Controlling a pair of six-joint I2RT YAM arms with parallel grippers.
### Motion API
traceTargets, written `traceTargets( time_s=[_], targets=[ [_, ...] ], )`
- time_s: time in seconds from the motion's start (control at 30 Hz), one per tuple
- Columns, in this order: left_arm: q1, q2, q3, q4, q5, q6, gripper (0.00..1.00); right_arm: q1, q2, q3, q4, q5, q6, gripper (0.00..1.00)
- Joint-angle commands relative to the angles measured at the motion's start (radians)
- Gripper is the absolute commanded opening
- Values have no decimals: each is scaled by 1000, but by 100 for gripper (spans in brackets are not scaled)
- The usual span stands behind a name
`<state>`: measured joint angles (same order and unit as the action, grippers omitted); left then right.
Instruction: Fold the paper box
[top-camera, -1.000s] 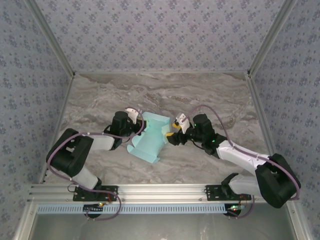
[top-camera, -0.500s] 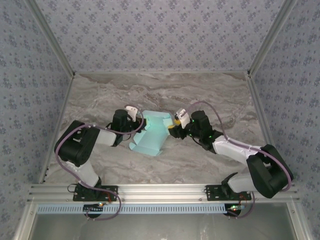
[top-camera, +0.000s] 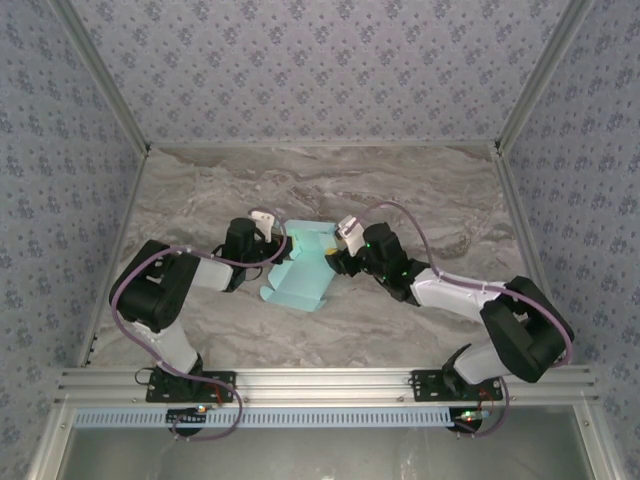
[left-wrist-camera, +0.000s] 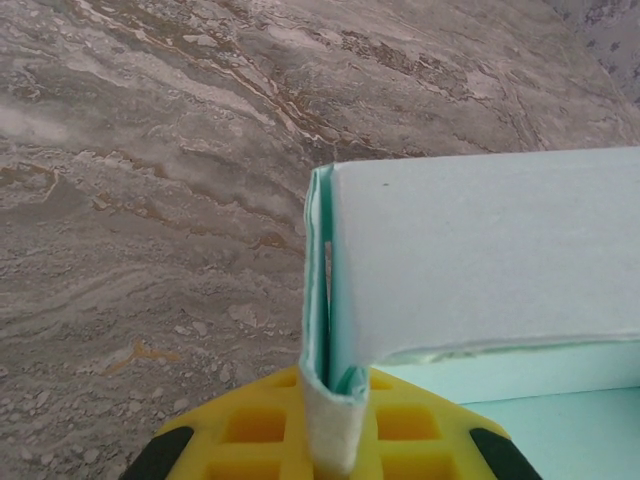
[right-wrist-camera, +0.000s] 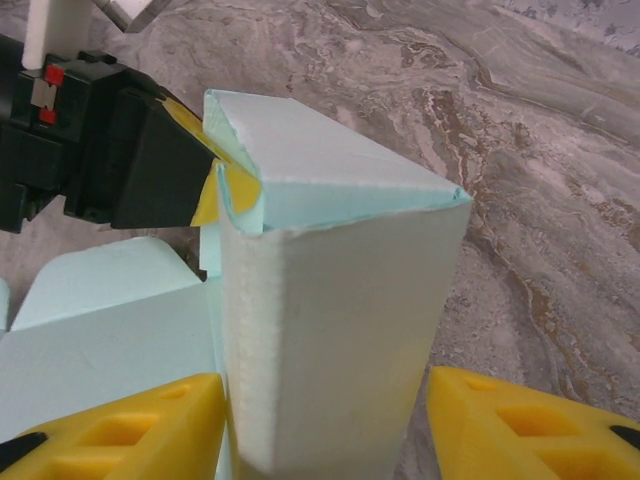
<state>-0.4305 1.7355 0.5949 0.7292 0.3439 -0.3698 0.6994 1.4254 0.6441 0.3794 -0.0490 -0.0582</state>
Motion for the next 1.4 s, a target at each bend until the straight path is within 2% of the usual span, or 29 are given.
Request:
traceTargets(
  time_s=[0.0, 0.1, 0.23, 0.43, 0.57, 0.7, 0.77, 0.9, 1.1, 1.2, 1.3, 1.37],
  targets=[
    [-19, -37, -9, -67, -73, -28, 0, 32, 26, 25, 22, 172, 38, 60],
    [-40, -71, -16, -89, -144, -38, 0, 55, 53, 27, 42, 299, 77, 59],
    [-70, -128, -39, -103, -221, -41, 0, 61, 100, 51, 37, 445, 157, 53],
    [-121, -200, -35, -179, -305, -70, 4, 92, 202, 144, 15, 537, 181, 45],
    [-130, -203, -50, -132, -273, -188, 15, 106, 264, 198, 8, 594, 185, 38],
    [-140, -256, -75, -141, -245, -227, 31, 95, 283, 207, 13, 611, 184, 31],
    [-140, -308, -94, -160, -227, -226, 41, 75, 281, 205, 5, 577, 176, 26],
    [-140, -417, -116, -232, -190, -184, 46, 29, 264, 177, 31, 443, 146, 26],
    [-102, -626, -136, -412, -212, -60, 59, -71, 205, 141, 3, 118, 39, 26],
    [-56, -728, -161, -446, -241, -25, 77, -131, 180, 130, -31, -94, -10, 27],
    [-2, -780, -173, -443, -224, -63, 99, -155, 179, 144, -89, -279, -93, 29],
    [5, -779, -154, -459, -234, -110, 99, -144, 187, 146, -103, -330, -156, 29]
  ],
)
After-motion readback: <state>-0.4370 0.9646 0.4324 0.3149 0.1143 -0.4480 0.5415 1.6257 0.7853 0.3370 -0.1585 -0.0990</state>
